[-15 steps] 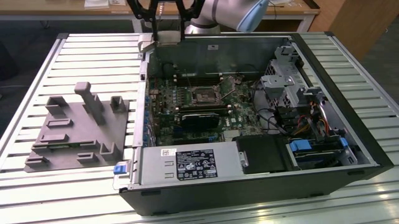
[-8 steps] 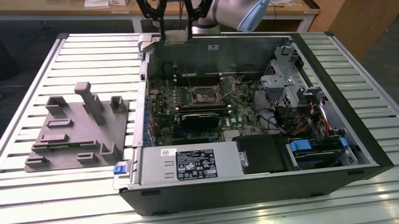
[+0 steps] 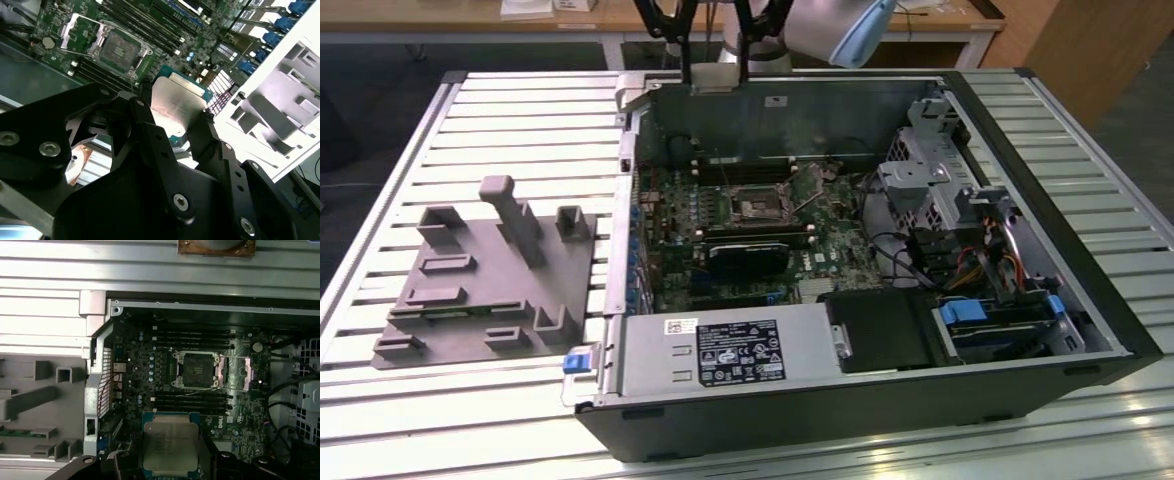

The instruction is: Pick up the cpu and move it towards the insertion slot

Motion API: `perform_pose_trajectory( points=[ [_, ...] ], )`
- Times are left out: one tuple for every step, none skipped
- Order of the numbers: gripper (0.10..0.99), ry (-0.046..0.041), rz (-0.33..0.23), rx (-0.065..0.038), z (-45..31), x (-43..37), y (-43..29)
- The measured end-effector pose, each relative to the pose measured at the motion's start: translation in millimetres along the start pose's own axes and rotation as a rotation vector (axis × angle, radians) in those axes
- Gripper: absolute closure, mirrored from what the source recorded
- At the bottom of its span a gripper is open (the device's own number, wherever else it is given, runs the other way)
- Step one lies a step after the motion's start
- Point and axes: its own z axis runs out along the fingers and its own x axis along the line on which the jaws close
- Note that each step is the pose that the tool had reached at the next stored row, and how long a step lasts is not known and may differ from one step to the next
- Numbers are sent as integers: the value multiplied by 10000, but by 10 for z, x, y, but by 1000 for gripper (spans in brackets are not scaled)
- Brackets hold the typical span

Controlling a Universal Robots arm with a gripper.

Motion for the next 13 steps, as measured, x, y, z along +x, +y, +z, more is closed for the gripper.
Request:
perform_pose_trajectory(
  points=[
    [553,0,0,0,0,-17,6],
    [553,0,0,0,0,-35,13],
    [553,0,1,0,1,-55,19],
    [553,0,1,0,1,-74,24],
    [553,0,2,0,1,-94,29],
    [553,0,1,0,1,-112,35],
    [553,0,0,0,2,-122,40],
    [553,0,1,0,2,-134,44],
    [553,0,0,0,2,-148,46],
    [553,0,1,0,2,-165,48],
    [553,0,0,0,3,-183,49],
    [553,0,0,1,2,-200,50],
    [553,0,1,1,3,-217,51]
  ],
)
